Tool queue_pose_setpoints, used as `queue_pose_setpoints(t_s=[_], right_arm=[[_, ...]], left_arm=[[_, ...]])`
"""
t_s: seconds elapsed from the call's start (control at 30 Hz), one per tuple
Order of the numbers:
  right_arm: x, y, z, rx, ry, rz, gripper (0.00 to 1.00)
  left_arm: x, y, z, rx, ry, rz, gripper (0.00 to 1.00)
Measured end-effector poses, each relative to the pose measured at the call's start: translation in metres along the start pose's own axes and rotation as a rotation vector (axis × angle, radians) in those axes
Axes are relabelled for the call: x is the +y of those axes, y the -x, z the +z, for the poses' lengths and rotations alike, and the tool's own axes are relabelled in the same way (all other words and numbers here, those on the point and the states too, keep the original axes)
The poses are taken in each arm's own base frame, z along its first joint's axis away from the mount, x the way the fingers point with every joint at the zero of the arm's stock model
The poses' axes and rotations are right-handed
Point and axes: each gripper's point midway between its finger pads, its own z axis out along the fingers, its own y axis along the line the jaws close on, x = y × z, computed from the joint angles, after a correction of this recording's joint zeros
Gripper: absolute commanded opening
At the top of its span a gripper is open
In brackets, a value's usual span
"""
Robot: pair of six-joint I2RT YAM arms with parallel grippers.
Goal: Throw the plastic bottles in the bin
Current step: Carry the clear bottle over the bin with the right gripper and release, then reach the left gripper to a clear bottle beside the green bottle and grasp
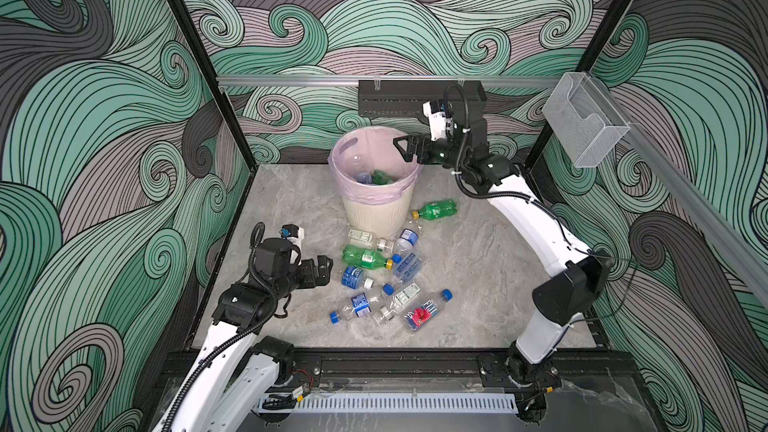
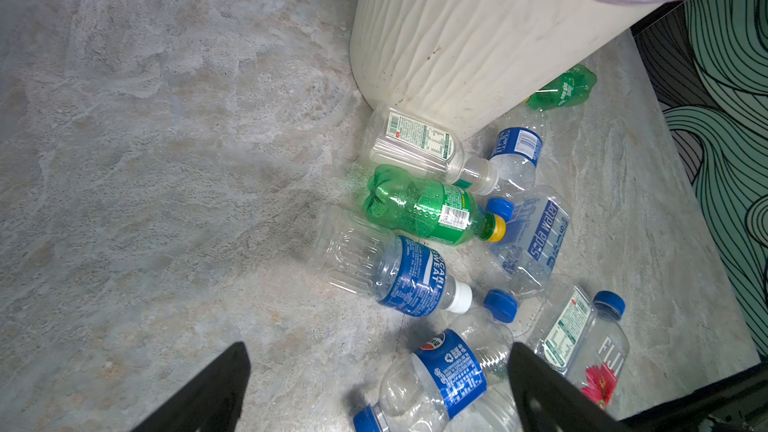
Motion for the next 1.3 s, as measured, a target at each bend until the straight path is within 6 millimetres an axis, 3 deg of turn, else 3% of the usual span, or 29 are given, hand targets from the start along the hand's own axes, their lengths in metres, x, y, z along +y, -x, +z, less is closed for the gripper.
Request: queue_pose_setpoints(t_s=[0.1, 0.23, 0.4, 0.57, 0.73, 0.97, 1.3], right_arm=[[0.001, -0.024, -0.038, 0.002, -0.018, -0.023, 1.00], [0.005, -0.041, -0.087, -0.039, -0.036, -0.068, 1.00], [-0.010, -0.082, -0.123, -0.036, -0.104, -0.087, 1.00], [-0.034, -0.145, -0.133, 0.053, -0.180, -0.055, 1.00], [-0.046, -0.185, -0.146, 0.098, -0.223, -0.018, 1.00], [-0.052, -0.202, -0.161, 0.099, -0.260, 0.011, 1.00], [-0.056, -0.215, -0.170, 0.102, -0.280, 0.045, 1.00]], left_arm=[[0.001, -0.002, 0.004, 0.018, 0.007, -0.012, 0.99], [0.003, -0.005, 0.011, 0.038, 0.016, -0.051, 0.99], [0.010, -0.023, 0.029, 0.089, 0.032, -0.130, 0.99], [0.016, -0.035, 0.046, 0.142, 0.064, -0.242, 0.99], [0.016, -0.039, 0.062, 0.190, 0.081, -0.354, 0.99], [0.013, -0.049, 0.085, 0.239, 0.080, -0.492, 0.99], [0.014, -0.060, 0.100, 0.230, 0.096, -0.608, 0.99]])
